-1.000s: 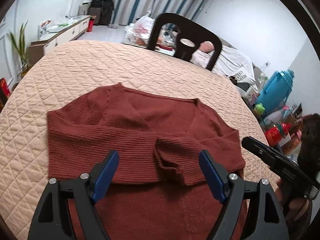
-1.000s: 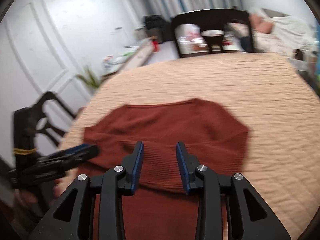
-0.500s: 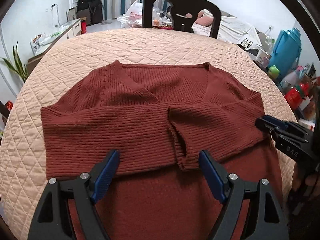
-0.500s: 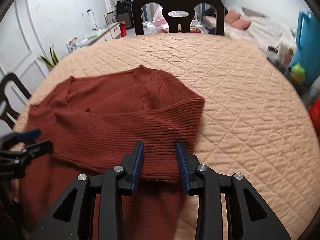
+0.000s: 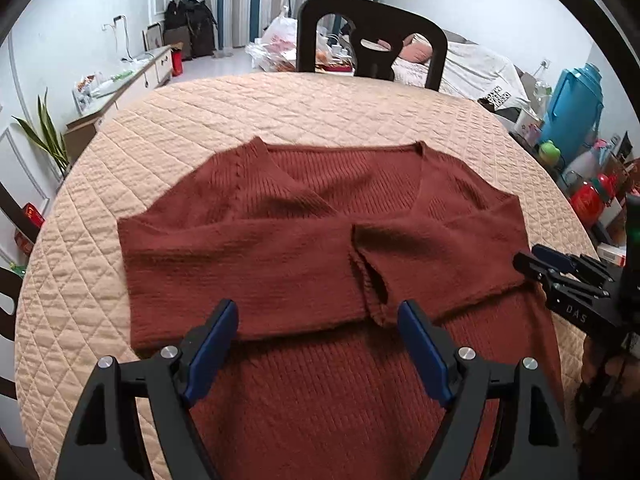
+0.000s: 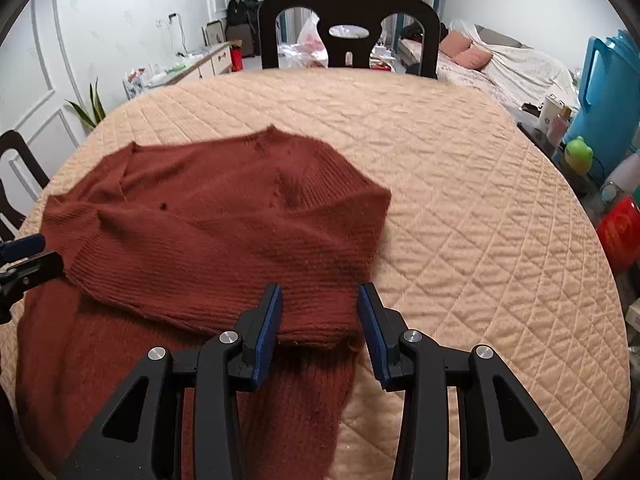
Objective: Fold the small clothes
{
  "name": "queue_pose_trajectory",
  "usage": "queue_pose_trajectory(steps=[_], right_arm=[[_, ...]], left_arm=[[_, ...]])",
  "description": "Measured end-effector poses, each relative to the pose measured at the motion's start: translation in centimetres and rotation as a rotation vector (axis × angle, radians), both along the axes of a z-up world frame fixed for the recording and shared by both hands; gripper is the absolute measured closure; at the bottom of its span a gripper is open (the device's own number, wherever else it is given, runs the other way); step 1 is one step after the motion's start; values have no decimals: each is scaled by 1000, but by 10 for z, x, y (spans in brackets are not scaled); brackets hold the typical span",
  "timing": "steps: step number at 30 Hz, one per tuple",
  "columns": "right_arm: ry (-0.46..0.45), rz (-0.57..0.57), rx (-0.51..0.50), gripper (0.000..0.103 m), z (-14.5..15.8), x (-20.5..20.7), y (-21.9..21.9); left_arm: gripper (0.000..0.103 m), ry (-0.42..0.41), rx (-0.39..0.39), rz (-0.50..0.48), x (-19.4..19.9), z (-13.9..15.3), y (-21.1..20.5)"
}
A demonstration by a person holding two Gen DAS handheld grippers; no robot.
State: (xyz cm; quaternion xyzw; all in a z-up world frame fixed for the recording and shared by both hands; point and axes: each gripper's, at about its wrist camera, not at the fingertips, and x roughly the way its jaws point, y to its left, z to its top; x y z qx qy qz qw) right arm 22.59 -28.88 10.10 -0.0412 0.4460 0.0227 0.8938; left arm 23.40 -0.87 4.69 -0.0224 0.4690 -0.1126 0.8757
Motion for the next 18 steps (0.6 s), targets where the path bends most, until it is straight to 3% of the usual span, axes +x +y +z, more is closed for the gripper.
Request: queue_pose_trajectory(steps=[5, 9, 14, 18], right_arm=[[-20, -3, 36, 62, 10, -17, -7], [-24, 28, 73, 54, 13, -42, -10], [-32, 31, 111, 52, 12, -78, -16], [-47, 44, 137, 40, 10, -113, -17]], left_arm=[[19, 14, -42, -13, -22, -1, 20], [19, -3, -32, 10, -50, 1, 39], [19, 8, -28, 37, -90, -5, 62], [19, 20, -45, 60, -119, -11, 77]])
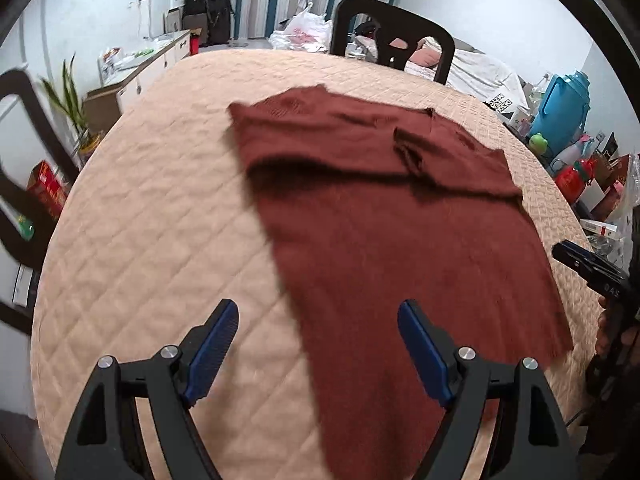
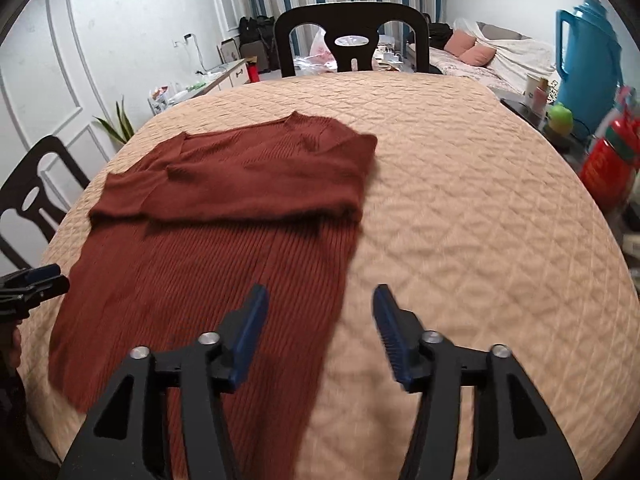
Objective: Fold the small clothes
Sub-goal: 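Move the left gripper to the sweater hem and close on it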
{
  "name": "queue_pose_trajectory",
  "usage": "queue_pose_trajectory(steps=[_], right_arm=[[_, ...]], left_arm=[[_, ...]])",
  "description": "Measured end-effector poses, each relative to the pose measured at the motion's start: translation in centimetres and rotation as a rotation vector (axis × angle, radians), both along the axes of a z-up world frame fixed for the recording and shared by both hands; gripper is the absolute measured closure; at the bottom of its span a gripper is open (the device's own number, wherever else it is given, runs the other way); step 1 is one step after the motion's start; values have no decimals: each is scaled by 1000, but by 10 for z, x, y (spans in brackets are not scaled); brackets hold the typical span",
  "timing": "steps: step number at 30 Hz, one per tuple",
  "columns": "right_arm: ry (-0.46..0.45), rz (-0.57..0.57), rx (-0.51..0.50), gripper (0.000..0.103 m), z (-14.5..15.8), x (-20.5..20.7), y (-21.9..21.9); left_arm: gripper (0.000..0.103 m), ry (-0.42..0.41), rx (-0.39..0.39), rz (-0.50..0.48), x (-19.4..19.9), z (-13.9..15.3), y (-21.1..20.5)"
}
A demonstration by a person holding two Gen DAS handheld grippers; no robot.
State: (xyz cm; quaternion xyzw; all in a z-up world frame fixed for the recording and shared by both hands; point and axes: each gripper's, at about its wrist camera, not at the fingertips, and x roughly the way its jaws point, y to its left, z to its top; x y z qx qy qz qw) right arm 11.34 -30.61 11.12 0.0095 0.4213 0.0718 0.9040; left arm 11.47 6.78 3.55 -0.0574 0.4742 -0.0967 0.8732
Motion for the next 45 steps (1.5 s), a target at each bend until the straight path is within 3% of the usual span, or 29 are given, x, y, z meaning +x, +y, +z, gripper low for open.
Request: queue_pose_trajectory(steps=[13, 23, 30, 33, 35, 36, 38, 45], right_arm=[[18, 5, -17, 39, -15, -61, 10], [27, -6, -10, 39, -28, -78, 13], [8, 27, 18, 68, -29, -90, 15], [3, 33, 38, 73, -29, -92, 13], [5, 27, 65, 77, -29, -92, 9], [6, 26, 86, 81, -30, -92, 6], [13, 33, 128, 86, -31, -92, 3], [10, 43, 134, 86, -32, -92, 2]], left_arm=[[19, 28, -93, 22, -52, -13, 11], [22, 41, -62, 27, -74, -12, -5], [36, 40, -38, 51, -79, -13, -13], [43, 43, -42, 73, -79, -13, -10], [61, 48, -60, 84, -79, -12, -8], [63, 60, -91, 77, -79, -14, -7], [63, 62, -109, 90, -79, -15, -5], [63, 67, -147, 114, -77, -15, -5]])
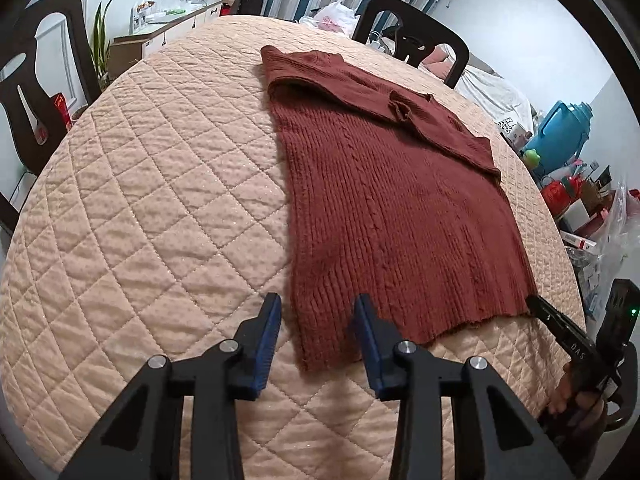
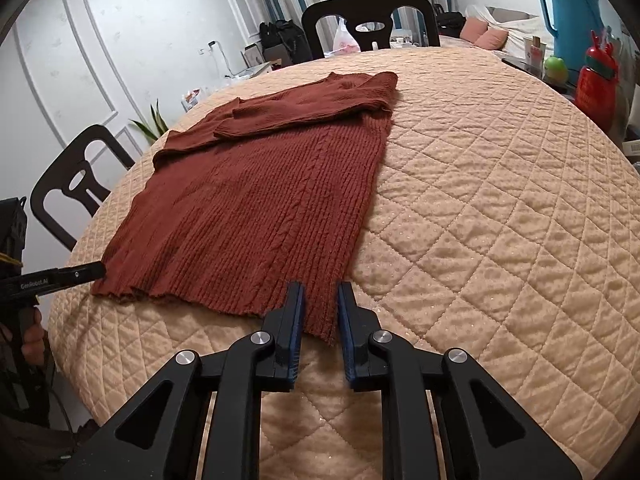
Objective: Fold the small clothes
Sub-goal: 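Move the left gripper to the sweater hem and close on it, then lift the hem with both grippers, fold it over toward the collar, release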
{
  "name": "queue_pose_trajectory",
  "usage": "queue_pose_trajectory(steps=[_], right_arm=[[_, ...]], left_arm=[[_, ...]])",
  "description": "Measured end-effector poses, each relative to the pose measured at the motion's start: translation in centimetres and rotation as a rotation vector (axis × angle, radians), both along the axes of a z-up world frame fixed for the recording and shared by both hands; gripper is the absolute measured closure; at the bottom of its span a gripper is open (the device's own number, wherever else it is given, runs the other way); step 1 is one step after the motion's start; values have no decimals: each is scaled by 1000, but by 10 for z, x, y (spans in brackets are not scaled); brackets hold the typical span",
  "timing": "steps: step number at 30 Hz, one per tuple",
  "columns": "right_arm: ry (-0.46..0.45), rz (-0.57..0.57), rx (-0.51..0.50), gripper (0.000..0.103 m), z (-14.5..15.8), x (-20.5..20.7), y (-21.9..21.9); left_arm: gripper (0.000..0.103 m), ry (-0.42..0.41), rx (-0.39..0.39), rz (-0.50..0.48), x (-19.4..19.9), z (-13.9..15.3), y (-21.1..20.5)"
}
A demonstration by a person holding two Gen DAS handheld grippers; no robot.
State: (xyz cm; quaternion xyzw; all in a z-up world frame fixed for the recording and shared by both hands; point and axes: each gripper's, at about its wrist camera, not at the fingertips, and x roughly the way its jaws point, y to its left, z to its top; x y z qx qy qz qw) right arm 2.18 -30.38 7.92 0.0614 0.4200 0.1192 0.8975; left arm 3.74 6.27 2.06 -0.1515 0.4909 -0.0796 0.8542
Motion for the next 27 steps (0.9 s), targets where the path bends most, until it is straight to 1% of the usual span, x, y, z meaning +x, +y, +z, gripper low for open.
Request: queue_pose_trajectory(steps=[3, 4, 5, 6, 8, 9, 12, 14, 16, 18, 22, 27], right_arm=[[6, 0, 23, 86, 0, 2, -3], [8, -3, 29, 86, 0, 2, -4], [9, -8, 37, 86, 0, 2, -4], [11, -13, 48, 86, 0, 2, -5], [13, -27, 57, 93, 0, 2, -7], [16, -30, 70, 97, 0, 2, -10], [28, -31, 143, 97, 0, 1, -18], [17, -30, 166, 97, 2, -1, -22], [3, -28, 202, 97, 6, -4, -25], [-3, -29, 230, 97, 9, -5, -27], [-24, -28, 264, 97, 16, -11, -31], [-59, -20, 296, 97, 29, -22, -34]], left_arm=[[63, -6, 1, -1, 1, 0, -3], [70, -8, 2, 4, 2, 0, -3], [85, -9, -11, -2, 2, 0, -3], [91, -2, -29, -11, 3, -1, -3], [94, 0, -37, -5, 2, -3, -2], [95, -5, -38, -5, 2, -2, -1], [95, -25, -65, 21, -1, 2, 7], [95, -46, -70, 34, -3, 7, 12], [95, -63, -98, 40, -5, 12, 15], [95, -82, -108, 37, -8, 17, 15], [95, -110, -135, 18, -14, 27, 14], [95, -128, -143, 9, -18, 36, 20]])
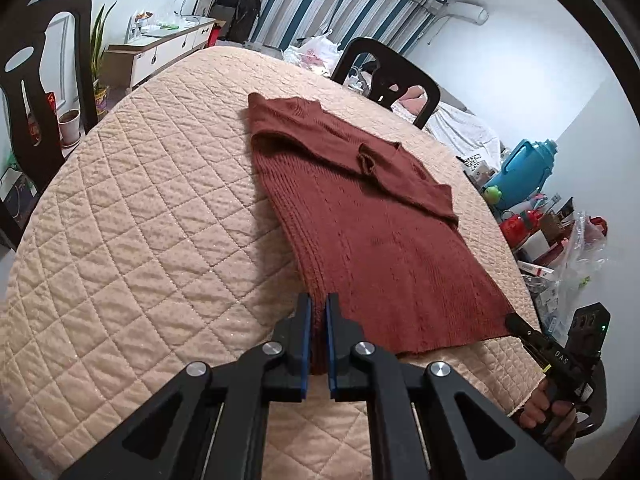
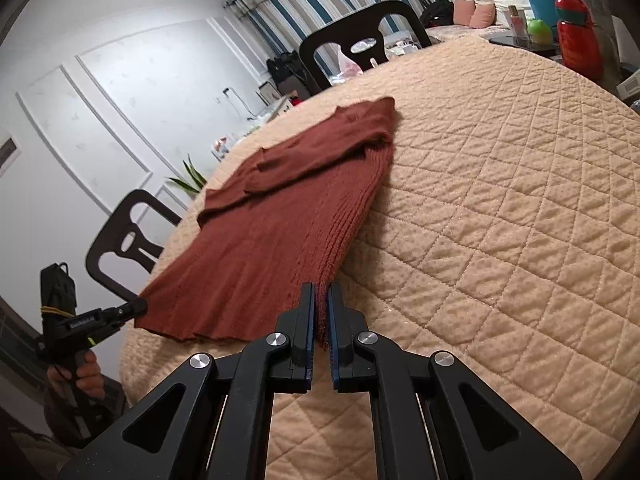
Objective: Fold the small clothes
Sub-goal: 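Lift the hem with both grippers, fold it over toward the collar, release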
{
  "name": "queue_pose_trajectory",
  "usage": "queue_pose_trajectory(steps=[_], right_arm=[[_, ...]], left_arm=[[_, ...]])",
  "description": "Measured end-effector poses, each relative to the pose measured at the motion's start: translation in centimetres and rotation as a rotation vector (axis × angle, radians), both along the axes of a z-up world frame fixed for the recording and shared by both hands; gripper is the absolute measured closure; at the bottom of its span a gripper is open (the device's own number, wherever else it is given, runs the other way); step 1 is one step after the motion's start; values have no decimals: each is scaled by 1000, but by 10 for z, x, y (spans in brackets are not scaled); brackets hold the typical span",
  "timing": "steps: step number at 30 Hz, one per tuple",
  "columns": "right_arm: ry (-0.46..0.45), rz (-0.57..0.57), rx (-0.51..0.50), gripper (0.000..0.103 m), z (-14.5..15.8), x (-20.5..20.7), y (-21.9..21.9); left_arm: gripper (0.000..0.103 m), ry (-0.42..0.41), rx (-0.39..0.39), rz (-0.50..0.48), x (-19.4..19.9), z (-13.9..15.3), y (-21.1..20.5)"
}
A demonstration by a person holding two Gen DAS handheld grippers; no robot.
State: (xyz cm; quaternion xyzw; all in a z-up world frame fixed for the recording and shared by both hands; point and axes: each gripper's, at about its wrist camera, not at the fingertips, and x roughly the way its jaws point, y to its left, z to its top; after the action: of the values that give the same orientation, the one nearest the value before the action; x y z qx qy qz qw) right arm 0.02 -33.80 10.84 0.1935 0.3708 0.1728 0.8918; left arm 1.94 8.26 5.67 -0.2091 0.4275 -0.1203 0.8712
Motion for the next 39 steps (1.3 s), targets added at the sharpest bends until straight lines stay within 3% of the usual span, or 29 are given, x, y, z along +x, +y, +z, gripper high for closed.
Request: queue_pose_trajectory(steps=[7, 14, 27, 39], right_arm=[[-50, 12, 13, 97, 17, -4, 0], [-80, 14, 17, 97, 38, 21, 0], [-77, -25, 21, 97, 69, 106, -1], [-25, -47, -20, 97, 71, 192, 5]], left_arm=[[95, -36, -29, 10, 7, 13, 12], [95, -74, -55, 22, 36, 29, 20], [95, -93, -55, 32, 115, 52, 22], [95, -36, -56, 105, 189, 42, 29]])
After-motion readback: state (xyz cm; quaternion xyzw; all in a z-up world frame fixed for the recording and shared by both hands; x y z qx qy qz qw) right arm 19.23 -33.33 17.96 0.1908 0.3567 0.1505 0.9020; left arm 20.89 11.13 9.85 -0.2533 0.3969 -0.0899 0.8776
